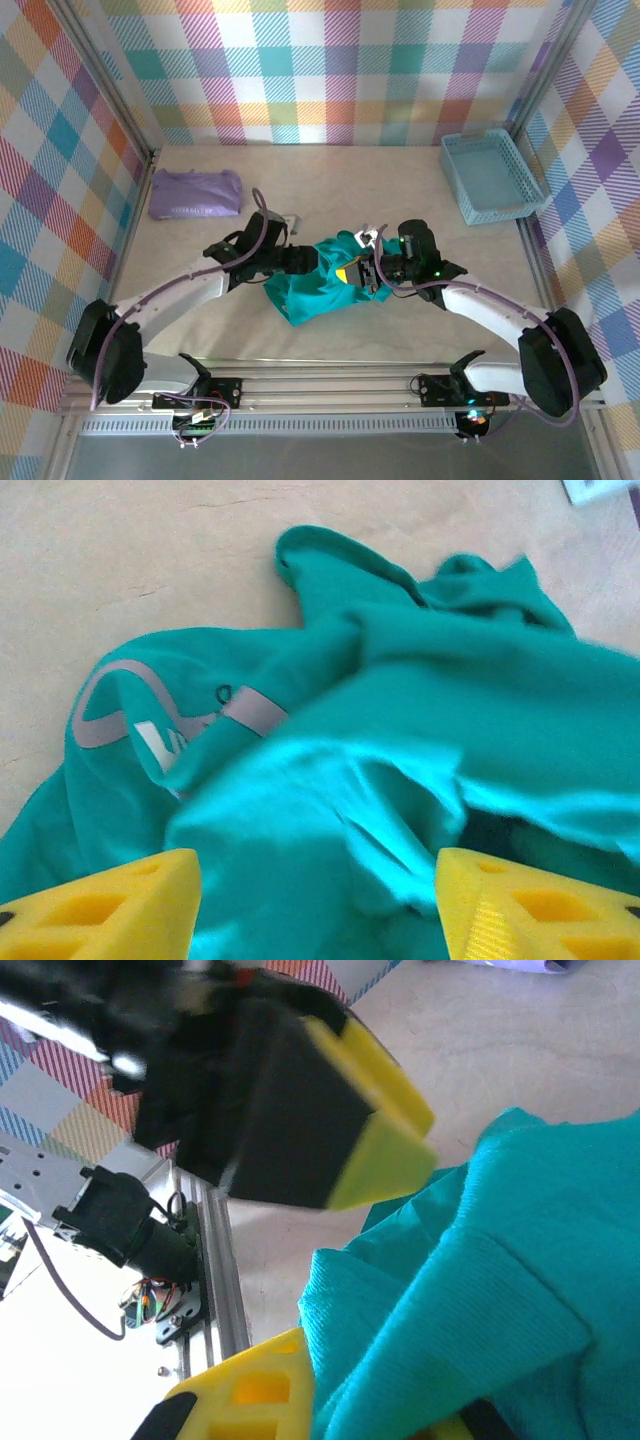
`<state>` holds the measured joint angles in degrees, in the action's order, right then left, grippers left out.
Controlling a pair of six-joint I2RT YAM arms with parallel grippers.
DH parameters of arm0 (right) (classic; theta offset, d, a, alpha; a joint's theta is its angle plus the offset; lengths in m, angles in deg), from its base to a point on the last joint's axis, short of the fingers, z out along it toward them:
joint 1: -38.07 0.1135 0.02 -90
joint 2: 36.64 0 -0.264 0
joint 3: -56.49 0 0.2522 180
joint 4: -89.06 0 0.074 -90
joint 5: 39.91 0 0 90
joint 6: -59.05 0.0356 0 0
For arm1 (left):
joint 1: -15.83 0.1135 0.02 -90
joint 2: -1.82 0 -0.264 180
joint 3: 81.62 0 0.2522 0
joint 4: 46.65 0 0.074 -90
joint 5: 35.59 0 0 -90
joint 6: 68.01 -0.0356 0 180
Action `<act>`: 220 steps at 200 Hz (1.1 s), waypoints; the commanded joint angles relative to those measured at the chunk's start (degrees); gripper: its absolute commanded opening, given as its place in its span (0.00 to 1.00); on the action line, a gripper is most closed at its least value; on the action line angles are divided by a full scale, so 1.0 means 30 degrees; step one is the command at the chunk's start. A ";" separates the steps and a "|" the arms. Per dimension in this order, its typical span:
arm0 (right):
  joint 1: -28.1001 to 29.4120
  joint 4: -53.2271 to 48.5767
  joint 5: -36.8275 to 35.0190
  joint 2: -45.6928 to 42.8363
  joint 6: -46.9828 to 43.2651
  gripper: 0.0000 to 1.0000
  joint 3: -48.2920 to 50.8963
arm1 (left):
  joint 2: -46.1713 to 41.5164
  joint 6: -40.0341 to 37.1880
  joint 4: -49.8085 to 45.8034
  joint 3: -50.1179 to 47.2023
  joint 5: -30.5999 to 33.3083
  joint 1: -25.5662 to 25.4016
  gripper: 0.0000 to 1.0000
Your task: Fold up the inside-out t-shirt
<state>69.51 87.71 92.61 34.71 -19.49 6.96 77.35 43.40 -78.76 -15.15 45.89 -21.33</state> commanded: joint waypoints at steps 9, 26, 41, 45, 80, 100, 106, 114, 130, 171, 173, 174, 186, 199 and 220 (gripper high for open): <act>-0.0255 0.0348 0.0430 0.0064 -0.0467 0.00 -0.0206 | -0.0259 -0.1291 -0.0904 -0.0316 0.1987 -0.1133 0.67; -0.0285 0.0340 0.0448 -0.0050 -0.0395 0.00 -0.0189 | 0.0712 -0.1307 -0.0357 0.0004 0.0806 -0.1197 0.63; -0.0300 0.0236 0.0401 -0.0176 -0.0416 0.00 -0.0154 | 0.1724 -0.1303 0.0174 0.0449 -0.0140 -0.1189 0.57; -0.0308 0.0160 0.0343 -0.0246 -0.0406 0.00 -0.0129 | 0.1952 -0.1306 0.0396 0.0514 -0.0439 -0.1187 0.57; -0.0343 0.0042 0.0130 -0.0492 -0.0474 0.00 0.0166 | 0.3840 -0.0759 0.2668 0.1356 -0.3007 -0.1183 0.60; -0.0373 0.0109 0.0121 -0.0476 -0.0481 0.00 0.0306 | 0.4727 -0.0502 0.3245 0.1720 -0.3371 -0.1198 0.61; -0.0380 0.0180 0.0145 -0.0463 -0.0435 0.00 0.0362 | 0.4926 -0.0443 0.3377 0.1819 -0.3320 -0.1193 0.61; -0.0373 0.0230 0.0132 -0.0435 -0.0452 0.00 0.0408 | 0.5261 -0.0405 0.3571 0.1948 -0.3300 -0.1199 0.60; -0.0395 0.0119 0.0108 -0.0448 -0.0532 0.00 0.0391 | 0.5823 -0.0371 0.3621 0.2342 -0.2941 -0.1201 0.51; -0.0817 -0.2285 -0.1837 -0.1585 -0.1405 0.00 0.0246 | 0.5067 -0.0369 0.4725 0.2049 -0.4534 -0.0591 0.00; -0.0836 -0.2420 -0.1979 -0.1674 -0.1438 0.00 0.0237 | 0.4907 -0.0318 0.4831 0.1962 -0.4740 -0.0524 0.00; -0.0853 -0.2471 -0.2100 -0.1713 -0.1443 0.00 0.0220 | 0.4822 -0.0270 0.4902 0.1908 -0.4848 -0.0469 0.00; -0.0957 -0.3365 -0.3135 -0.2133 -0.1625 0.00 0.0057 | 0.3818 0.0376 0.6031 0.1037 -0.6502 0.0210 0.00; -0.1010 -0.3918 -0.3848 -0.2494 -0.1809 0.00 -0.0046 | 0.2622 0.1293 0.7350 0.0027 -0.8547 0.1088 0.00; -0.1047 -0.4190 -0.4481 -0.2771 -0.1862 0.00 -0.0146 | 0.0976 0.2102 0.8274 -0.1012 -1.0781 0.1989 0.00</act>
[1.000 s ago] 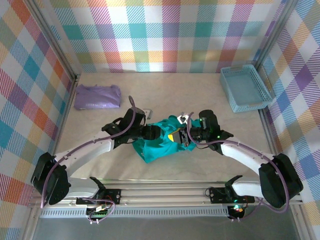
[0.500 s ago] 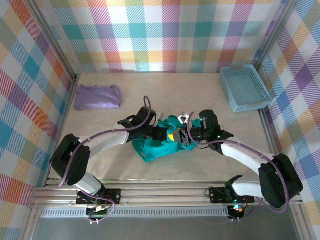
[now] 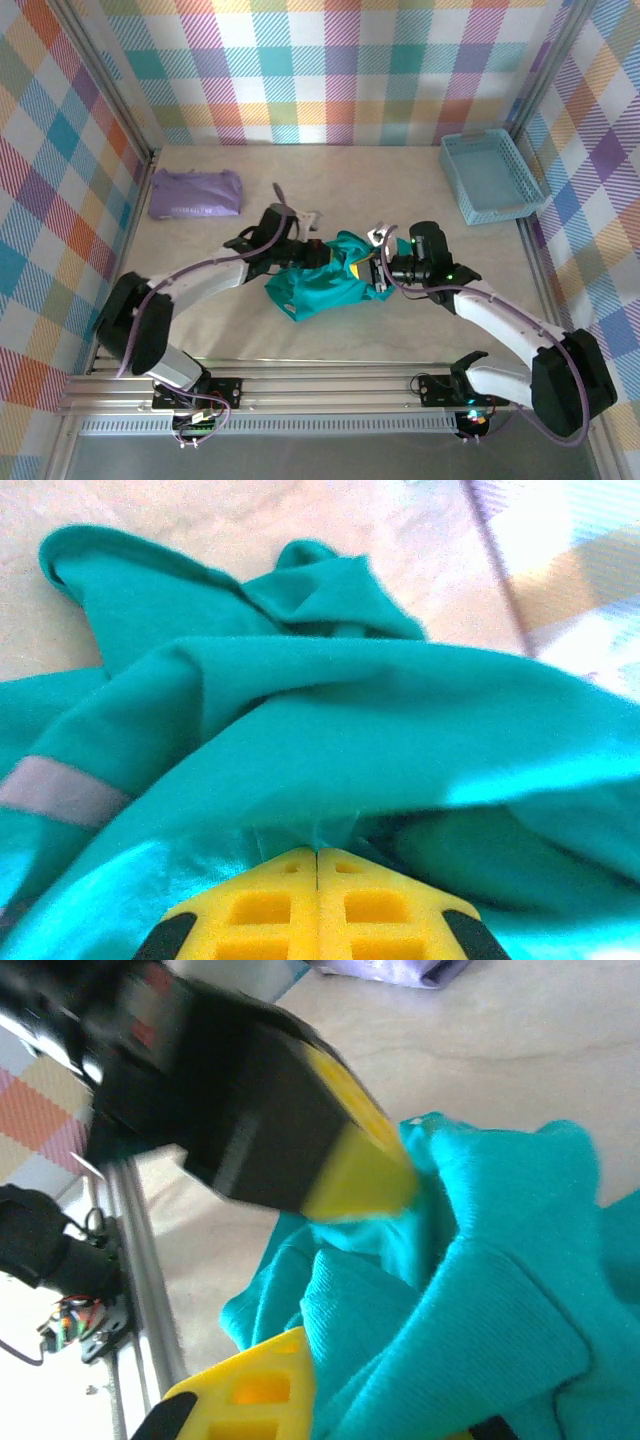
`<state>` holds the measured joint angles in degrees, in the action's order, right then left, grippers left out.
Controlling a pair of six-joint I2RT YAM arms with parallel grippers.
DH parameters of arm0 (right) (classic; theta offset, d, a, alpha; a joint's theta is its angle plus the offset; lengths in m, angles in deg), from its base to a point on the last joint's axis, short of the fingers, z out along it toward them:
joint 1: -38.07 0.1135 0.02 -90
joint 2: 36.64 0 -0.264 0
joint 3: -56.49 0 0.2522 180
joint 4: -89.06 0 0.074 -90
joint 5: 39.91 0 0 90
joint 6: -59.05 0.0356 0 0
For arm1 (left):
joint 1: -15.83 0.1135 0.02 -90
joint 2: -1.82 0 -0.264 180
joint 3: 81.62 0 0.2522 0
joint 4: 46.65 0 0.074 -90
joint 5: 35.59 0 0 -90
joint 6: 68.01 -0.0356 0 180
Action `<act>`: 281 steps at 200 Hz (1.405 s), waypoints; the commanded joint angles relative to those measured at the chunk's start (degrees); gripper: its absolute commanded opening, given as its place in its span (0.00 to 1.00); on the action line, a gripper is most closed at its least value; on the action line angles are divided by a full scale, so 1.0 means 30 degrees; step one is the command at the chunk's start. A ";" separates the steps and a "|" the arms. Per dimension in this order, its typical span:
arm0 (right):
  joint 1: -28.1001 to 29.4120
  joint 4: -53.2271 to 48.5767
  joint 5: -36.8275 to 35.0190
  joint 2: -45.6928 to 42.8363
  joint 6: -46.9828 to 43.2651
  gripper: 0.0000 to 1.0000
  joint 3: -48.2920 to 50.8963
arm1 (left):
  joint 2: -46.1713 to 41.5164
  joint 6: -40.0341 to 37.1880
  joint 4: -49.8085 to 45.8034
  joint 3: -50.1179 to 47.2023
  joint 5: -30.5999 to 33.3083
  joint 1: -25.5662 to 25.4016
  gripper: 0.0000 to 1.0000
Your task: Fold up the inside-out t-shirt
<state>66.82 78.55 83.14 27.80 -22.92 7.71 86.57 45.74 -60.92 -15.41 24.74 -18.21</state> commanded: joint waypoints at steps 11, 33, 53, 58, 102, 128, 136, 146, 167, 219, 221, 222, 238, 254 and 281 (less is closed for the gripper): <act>-0.0158 -0.1144 -0.1613 -0.0425 -0.0671 0.00 -0.0494 | -0.2932 0.1342 0.2431 -0.1354 -0.4150 0.1113 0.00; -0.0150 -0.1323 -0.2036 0.0175 -0.0344 0.01 -0.0629 | -0.4470 0.1479 0.2998 -0.2167 -0.4661 0.1413 0.00; -0.0158 -0.1676 -0.2851 0.1053 0.0483 0.12 -0.0839 | -0.5488 0.1709 0.4150 -0.2895 -0.4988 0.1588 0.00; -0.0148 -0.2169 -0.3755 0.1308 0.0970 0.15 -0.1089 | -0.5707 0.1739 0.4491 -0.3081 -0.5020 0.1617 0.00; -0.0099 -0.8664 -0.8522 0.2295 0.2070 0.47 -0.3729 | -0.6550 0.1175 0.5421 -0.3983 -0.4543 0.1650 0.00; 0.0039 -0.8315 -0.7482 -0.0016 0.0595 0.62 -0.3048 | -0.6336 0.0657 0.4789 -0.3751 -0.4377 0.1650 0.00; 0.0176 -0.8165 -0.7058 -0.0691 0.0269 0.64 -0.2905 | -0.6244 0.0639 0.4765 -0.3704 -0.4377 0.1650 0.00; 0.0577 -0.7872 -0.6840 -0.1288 -0.0115 0.66 -0.2856 | -0.6166 0.0616 0.4771 -0.3659 -0.4434 0.1665 0.00; 0.1325 -0.7232 -0.7428 -0.1165 -0.0595 0.71 -0.3219 | -0.6094 0.0490 0.4684 -0.3625 -0.4436 0.1650 0.00; 0.1442 -0.6155 -0.8795 0.3815 -0.1227 0.80 -0.6045 | -0.6109 0.0312 0.4485 -0.3594 -0.4589 0.1621 0.00; 0.1456 -0.6166 -0.8874 0.4003 -0.1187 0.79 -0.6165 | -0.6140 0.0279 0.4465 -0.3610 -0.4569 0.1621 0.00; 0.1458 -0.6158 -0.8892 0.4122 -0.1171 0.78 -0.6225 | -0.6150 0.0268 0.4457 -0.3617 -0.4561 0.1621 0.00; 0.1433 -0.6049 -0.8388 0.5219 -0.0833 0.52 -0.7051 | -0.6262 0.0094 0.4156 -0.3715 -0.4096 0.1621 0.00; 0.1310 -0.5266 -0.6030 0.5054 -0.0392 0.23 -0.6755 | -0.6376 -0.0151 0.3510 -0.3684 -0.2916 0.1635 0.00; 0.0333 -0.1827 0.2834 0.3296 0.1045 0.01 -0.4917 | -0.5996 -0.0070 0.1008 -0.2984 0.1577 0.1694 0.00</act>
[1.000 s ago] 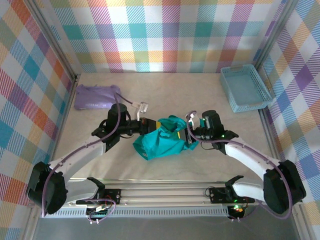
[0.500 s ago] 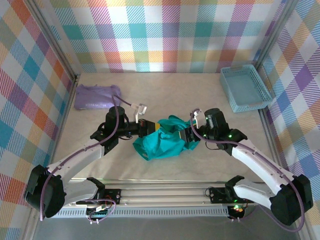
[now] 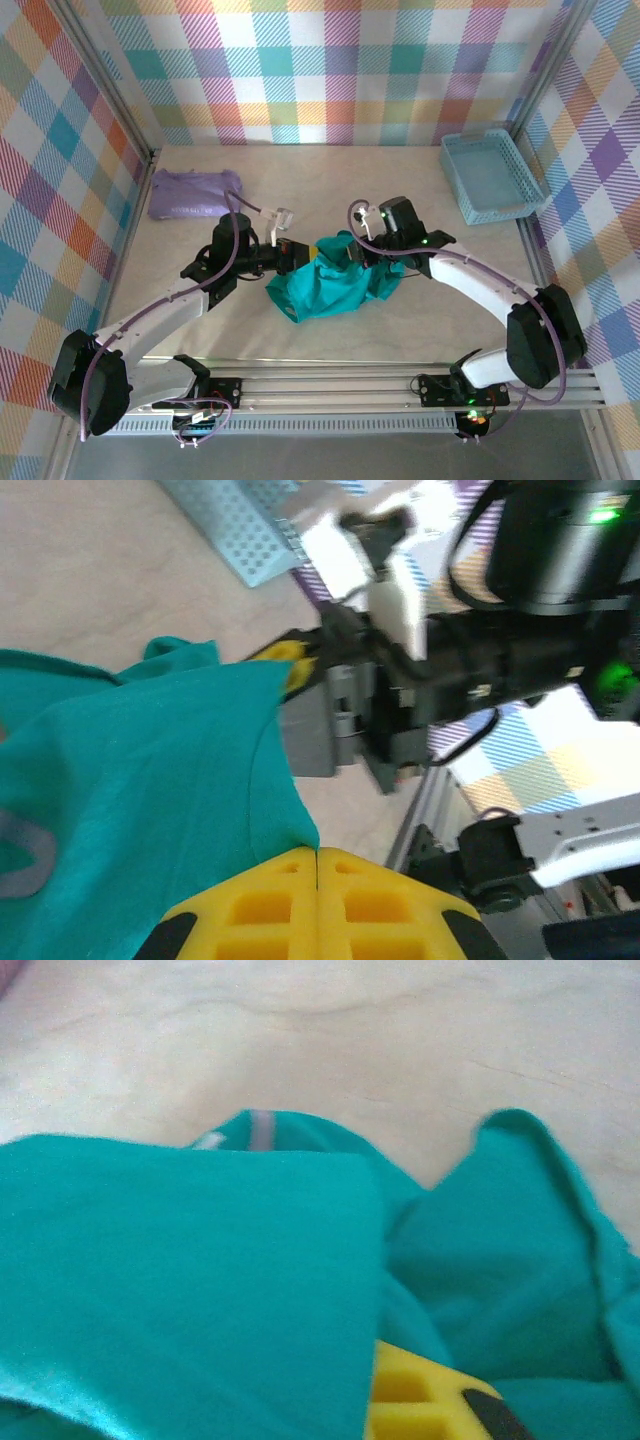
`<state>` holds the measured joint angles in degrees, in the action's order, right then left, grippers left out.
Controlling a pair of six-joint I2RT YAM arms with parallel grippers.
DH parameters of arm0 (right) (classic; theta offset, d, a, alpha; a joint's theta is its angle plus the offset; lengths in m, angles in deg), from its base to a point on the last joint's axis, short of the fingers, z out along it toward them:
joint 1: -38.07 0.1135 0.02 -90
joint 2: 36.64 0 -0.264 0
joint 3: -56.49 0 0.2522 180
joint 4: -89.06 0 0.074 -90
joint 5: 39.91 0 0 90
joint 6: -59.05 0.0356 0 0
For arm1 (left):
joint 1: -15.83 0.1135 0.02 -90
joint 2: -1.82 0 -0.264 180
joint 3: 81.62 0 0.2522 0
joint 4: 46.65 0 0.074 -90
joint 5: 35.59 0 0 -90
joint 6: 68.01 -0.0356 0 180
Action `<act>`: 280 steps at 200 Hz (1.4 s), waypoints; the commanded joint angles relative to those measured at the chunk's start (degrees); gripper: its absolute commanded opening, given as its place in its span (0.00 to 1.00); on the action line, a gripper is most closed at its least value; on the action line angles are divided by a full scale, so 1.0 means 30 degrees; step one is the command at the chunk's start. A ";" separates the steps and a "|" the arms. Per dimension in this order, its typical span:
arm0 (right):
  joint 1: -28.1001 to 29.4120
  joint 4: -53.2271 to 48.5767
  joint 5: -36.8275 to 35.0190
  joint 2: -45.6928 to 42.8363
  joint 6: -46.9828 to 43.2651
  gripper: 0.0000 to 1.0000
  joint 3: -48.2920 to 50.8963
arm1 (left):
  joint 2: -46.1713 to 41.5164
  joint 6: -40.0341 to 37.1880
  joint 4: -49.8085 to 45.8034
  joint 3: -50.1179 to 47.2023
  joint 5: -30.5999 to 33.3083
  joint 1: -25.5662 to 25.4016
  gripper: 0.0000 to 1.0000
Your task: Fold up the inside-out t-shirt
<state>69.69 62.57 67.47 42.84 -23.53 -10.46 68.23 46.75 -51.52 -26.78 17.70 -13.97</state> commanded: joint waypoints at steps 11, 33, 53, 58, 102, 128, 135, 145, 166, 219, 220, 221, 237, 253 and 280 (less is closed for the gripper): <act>-0.0759 0.5200 1.0992 -0.2216 0.2233 0.01 0.1805 | 0.0440 -0.0102 -0.2430 0.0997 0.4767 0.0394 0.00; -0.1032 0.6792 1.3495 -0.2653 0.3529 0.00 0.2383 | 0.0962 0.0328 -0.3126 0.1488 0.6200 0.0536 0.00; -0.1366 0.7270 1.3580 -0.2771 0.4112 0.00 0.2662 | 0.1325 -0.0072 -0.4634 0.2077 0.7679 0.0537 0.00; -0.1437 0.7115 1.3438 -0.2715 0.4131 0.00 0.2586 | 0.1348 -0.0216 -0.4910 0.2185 0.7854 0.0531 0.04; -0.1750 0.6394 1.2709 -0.1804 0.4526 0.00 0.2064 | -0.0988 -0.1975 -0.5261 0.1278 0.8382 -0.0466 0.43; -0.1804 0.6011 1.2172 -0.1454 0.4507 0.00 0.1837 | -0.2701 -0.3225 -0.4334 0.0682 0.7925 -0.2220 0.55; -0.1792 0.5916 1.2083 -0.1374 0.4459 0.00 0.1779 | -0.2797 -0.3608 -0.4021 0.0644 0.7320 -0.2619 0.56; -0.1827 0.5899 1.2030 -0.1307 0.4484 0.00 0.1762 | -0.2613 -0.4059 -0.3773 0.0791 0.6519 -0.3140 0.58; -0.1838 0.5850 1.1822 -0.1357 0.4528 0.00 0.1763 | -0.1273 -0.4874 -0.4012 0.1681 0.4905 -0.3662 0.59; -0.1838 0.5605 1.1744 -0.1471 0.4495 0.00 0.1763 | 0.1357 -0.5610 -0.3833 0.3115 0.3983 -0.4019 0.56; -0.1838 0.5598 1.1748 -0.1473 0.4497 0.00 0.1763 | 0.1402 -0.5612 -0.3822 0.3148 0.3950 -0.4030 0.56; -0.1838 0.5610 1.1751 -0.1474 0.4484 0.00 0.1777 | 0.1424 -0.5613 -0.3802 0.3165 0.3947 -0.4035 0.55; -0.1840 0.5545 1.1709 -0.1533 0.4424 0.00 0.1821 | 0.1967 -0.5620 -0.3753 0.3354 0.3700 -0.4018 0.44; -0.1852 0.5378 1.1633 -0.1619 0.4301 0.00 0.1850 | 0.2237 -0.5593 -0.3692 0.3396 0.3627 -0.4013 0.35; -0.1867 0.5249 1.1565 -0.1696 0.4181 0.00 0.1854 | 0.2349 -0.5505 -0.3427 0.3482 0.3491 -0.4038 0.15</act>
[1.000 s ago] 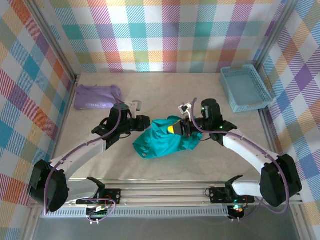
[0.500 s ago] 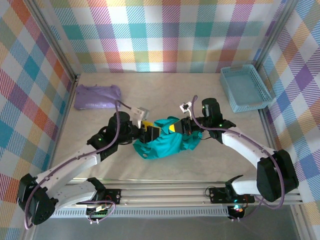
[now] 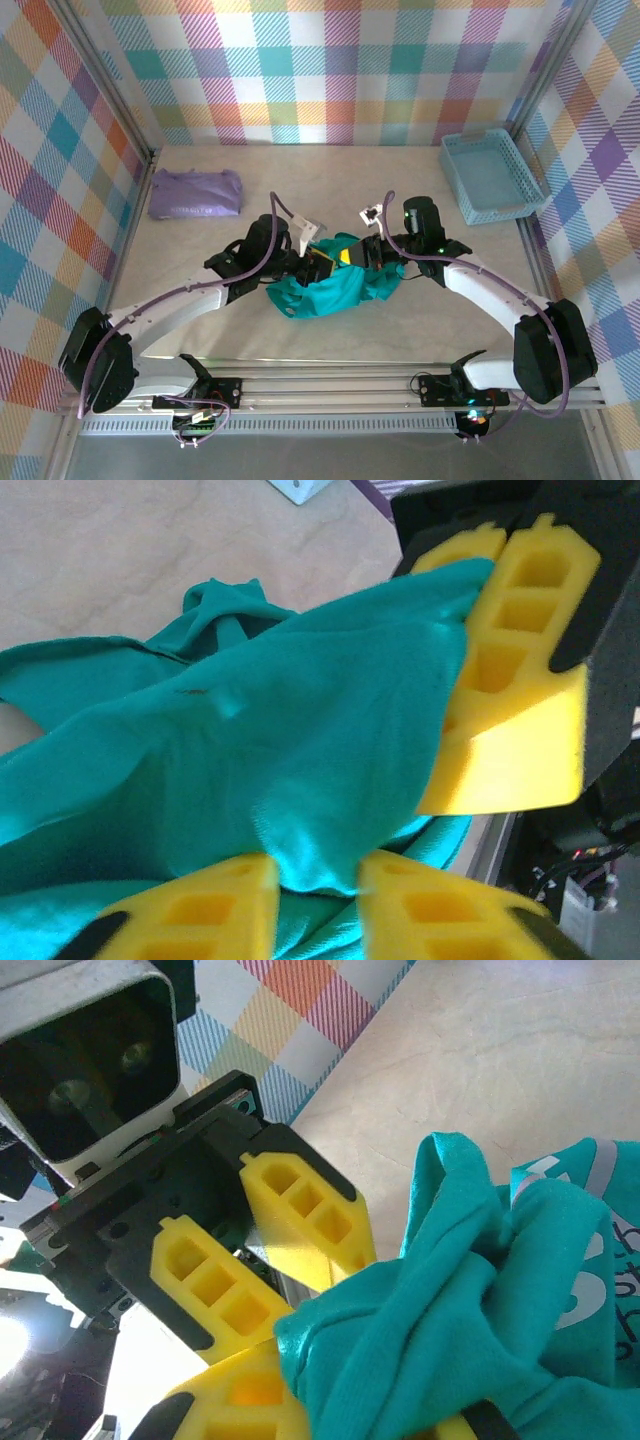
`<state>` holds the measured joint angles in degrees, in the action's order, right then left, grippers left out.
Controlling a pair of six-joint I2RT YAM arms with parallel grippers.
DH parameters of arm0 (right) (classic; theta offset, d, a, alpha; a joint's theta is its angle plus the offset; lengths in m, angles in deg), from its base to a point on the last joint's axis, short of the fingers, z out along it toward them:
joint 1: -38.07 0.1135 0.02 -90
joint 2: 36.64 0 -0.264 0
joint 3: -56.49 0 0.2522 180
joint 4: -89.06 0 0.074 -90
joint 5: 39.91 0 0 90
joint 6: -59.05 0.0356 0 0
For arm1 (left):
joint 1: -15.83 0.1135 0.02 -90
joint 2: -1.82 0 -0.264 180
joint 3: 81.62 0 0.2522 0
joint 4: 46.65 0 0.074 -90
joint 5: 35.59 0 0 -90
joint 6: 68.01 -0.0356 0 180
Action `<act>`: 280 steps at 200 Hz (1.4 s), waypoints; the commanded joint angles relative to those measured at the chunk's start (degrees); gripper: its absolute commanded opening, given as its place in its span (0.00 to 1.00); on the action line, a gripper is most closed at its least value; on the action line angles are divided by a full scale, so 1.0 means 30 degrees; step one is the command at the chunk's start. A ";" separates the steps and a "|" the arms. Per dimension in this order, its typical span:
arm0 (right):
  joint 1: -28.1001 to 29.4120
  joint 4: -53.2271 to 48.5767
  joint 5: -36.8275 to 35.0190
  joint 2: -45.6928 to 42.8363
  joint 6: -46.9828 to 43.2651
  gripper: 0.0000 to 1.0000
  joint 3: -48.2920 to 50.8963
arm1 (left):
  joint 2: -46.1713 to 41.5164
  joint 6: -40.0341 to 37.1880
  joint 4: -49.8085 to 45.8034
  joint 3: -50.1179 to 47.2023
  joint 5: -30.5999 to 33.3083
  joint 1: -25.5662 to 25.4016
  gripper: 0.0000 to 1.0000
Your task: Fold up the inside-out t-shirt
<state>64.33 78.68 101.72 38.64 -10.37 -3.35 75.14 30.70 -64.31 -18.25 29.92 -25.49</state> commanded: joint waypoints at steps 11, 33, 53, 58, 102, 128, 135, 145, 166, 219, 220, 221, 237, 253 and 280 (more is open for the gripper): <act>-0.0080 -0.0302 0.0095 -0.0334 -0.0373 0.00 -0.0517 | -0.0047 -0.0094 0.0901 0.0681 -0.0683 -0.0194 0.06; -0.0113 -0.1099 -0.0403 -0.0562 -0.0995 0.00 -0.0576 | -0.0525 0.0192 0.1069 0.0498 -0.0800 -0.0154 0.00; -0.0111 -0.2818 -0.1601 -0.0989 -0.2259 0.00 -0.0902 | -0.1435 0.0999 0.1655 -0.0025 -0.1167 0.0057 0.00; -0.0104 -0.3265 -0.1962 -0.1101 -0.2625 0.01 -0.0991 | -0.1700 0.1260 0.1917 -0.0137 -0.1359 0.0195 0.00; -0.0111 -0.4494 -0.3281 -0.1951 -0.4005 0.12 -0.1208 | -0.3411 0.4476 0.3633 -0.0955 -0.2363 0.1693 0.00; -0.0082 -0.5932 -0.5570 -0.1747 -0.4076 0.15 -0.1901 | -0.3621 0.6671 0.4477 -0.0978 -0.3134 0.2448 0.00; -0.0082 -0.6079 -0.5808 -0.1659 -0.4025 0.16 -0.2050 | -0.3502 0.7017 0.4558 -0.0861 -0.3335 0.2494 0.00; -0.0067 -0.5997 -0.5637 -0.1572 -0.3899 0.17 -0.2099 | -0.3266 0.7500 0.4470 -0.0654 -0.3628 0.2495 0.00; -0.0053 -0.5006 -0.4441 -0.1468 -0.3504 0.15 -0.1873 | -0.2777 0.7948 0.4241 -0.0255 -0.4297 0.2531 0.00; -0.0053 -0.0758 -0.1296 -0.0945 -0.0467 0.00 -0.1135 | -0.2267 0.6297 0.0239 0.0721 -0.1047 0.2510 0.00; -0.0053 -0.0693 -0.1256 -0.0935 -0.0397 0.00 -0.1119 | -0.2250 0.6267 0.0198 0.0707 -0.1012 0.2502 0.00; -0.0053 -0.0646 -0.1251 -0.0916 -0.0347 0.00 -0.1111 | -0.2241 0.6238 0.0163 0.0714 -0.0994 0.2498 0.00; -0.0053 -0.0066 -0.1154 -0.0608 0.0350 0.00 -0.1187 | -0.2050 0.5781 -0.0305 0.0725 -0.0939 0.2410 0.08; -0.0053 0.0102 -0.1163 -0.0437 0.0565 0.00 -0.1248 | -0.1927 0.5451 -0.0669 0.0736 -0.0978 0.2250 0.21; -0.0053 0.0247 -0.1148 -0.0254 0.0668 0.00 -0.1279 | -0.1874 0.4892 -0.1248 0.0732 -0.0363 0.1991 0.36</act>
<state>64.33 75.51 95.82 37.42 -10.26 -7.46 69.26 48.14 -64.83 -17.40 26.57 -18.80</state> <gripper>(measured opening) 0.049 0.300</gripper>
